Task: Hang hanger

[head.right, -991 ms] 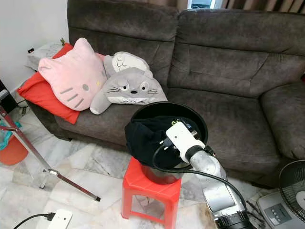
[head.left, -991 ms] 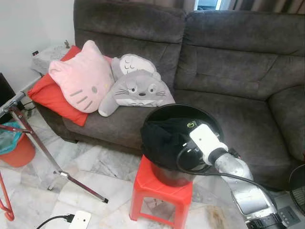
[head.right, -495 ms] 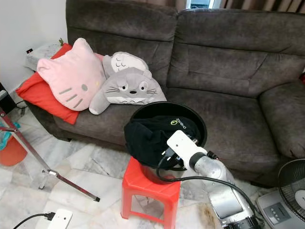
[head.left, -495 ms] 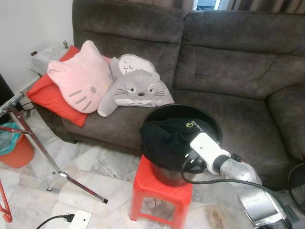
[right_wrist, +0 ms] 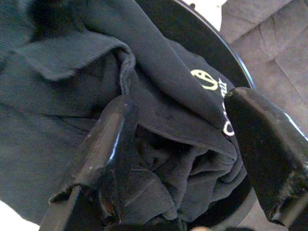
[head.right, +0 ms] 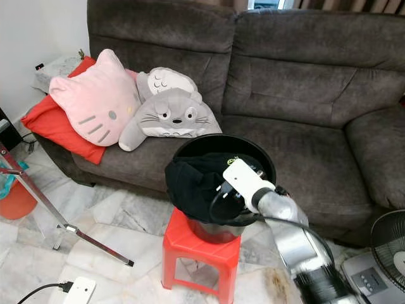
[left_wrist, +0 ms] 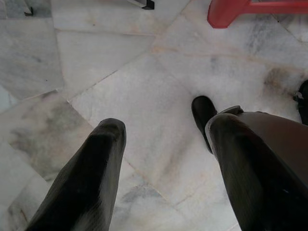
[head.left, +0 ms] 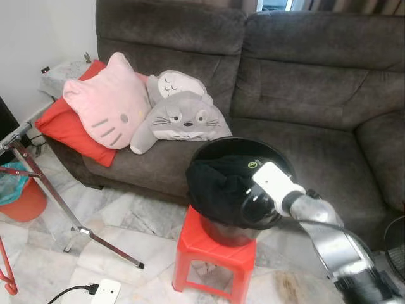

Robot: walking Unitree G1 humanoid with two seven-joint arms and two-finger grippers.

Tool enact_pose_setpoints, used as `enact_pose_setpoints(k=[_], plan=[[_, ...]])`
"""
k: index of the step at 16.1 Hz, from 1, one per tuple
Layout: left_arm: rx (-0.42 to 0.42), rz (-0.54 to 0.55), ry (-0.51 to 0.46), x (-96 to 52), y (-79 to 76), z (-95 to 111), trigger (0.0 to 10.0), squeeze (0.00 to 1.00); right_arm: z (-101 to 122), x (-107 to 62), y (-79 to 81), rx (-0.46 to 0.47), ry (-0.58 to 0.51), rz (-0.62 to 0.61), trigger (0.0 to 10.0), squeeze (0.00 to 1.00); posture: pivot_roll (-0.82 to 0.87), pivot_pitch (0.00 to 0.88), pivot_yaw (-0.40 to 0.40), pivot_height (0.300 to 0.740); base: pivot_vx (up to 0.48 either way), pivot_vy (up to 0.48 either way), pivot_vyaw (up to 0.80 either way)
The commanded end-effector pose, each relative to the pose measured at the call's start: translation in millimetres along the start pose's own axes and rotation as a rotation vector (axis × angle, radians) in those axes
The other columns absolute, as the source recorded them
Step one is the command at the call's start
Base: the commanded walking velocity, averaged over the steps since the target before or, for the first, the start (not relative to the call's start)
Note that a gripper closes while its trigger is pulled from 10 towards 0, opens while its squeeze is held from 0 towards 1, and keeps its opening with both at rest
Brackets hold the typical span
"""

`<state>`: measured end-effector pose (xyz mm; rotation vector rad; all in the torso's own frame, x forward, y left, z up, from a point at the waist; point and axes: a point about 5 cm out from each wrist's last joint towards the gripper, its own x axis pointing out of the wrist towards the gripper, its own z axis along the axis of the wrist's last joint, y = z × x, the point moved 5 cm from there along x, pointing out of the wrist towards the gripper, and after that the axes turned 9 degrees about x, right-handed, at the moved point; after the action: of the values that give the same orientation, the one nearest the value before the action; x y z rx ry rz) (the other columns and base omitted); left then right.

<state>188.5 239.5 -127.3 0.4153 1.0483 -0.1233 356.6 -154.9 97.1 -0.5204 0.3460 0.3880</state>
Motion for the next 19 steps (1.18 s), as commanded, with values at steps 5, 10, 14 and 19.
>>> enact_pose_setpoints(k=[5,10,14,19], plan=[[0.002,-0.007,0.012,-0.3,-0.3,-3.0,10.0,0.00,8.0,9.8,4.6,-0.029,-0.020,0.063,10.0,0.00,-0.12,0.000,0.007,0.740,0.000,0.000,0.00],[0.002,-0.007,0.011,-0.2,-0.3,-2.4,10.0,0.00,20.8,2.7,13.0,0.031,-0.090,0.117,10.0,0.00,-0.13,0.000,0.010,0.740,0.000,0.000,0.00],[0.004,-0.010,0.010,-0.1,-0.8,-2.1,10.0,0.00,18.7,3.2,16.0,0.013,-0.079,0.138,10.0,0.00,-0.12,0.000,0.010,0.740,0.000,0.000,0.00],[0.003,-0.008,0.009,-0.1,-0.9,-1.8,10.0,0.00,15.9,10.2,7.1,-0.015,-0.061,0.083,10.0,0.00,-0.12,0.000,0.008,0.740,0.000,0.000,0.00]])
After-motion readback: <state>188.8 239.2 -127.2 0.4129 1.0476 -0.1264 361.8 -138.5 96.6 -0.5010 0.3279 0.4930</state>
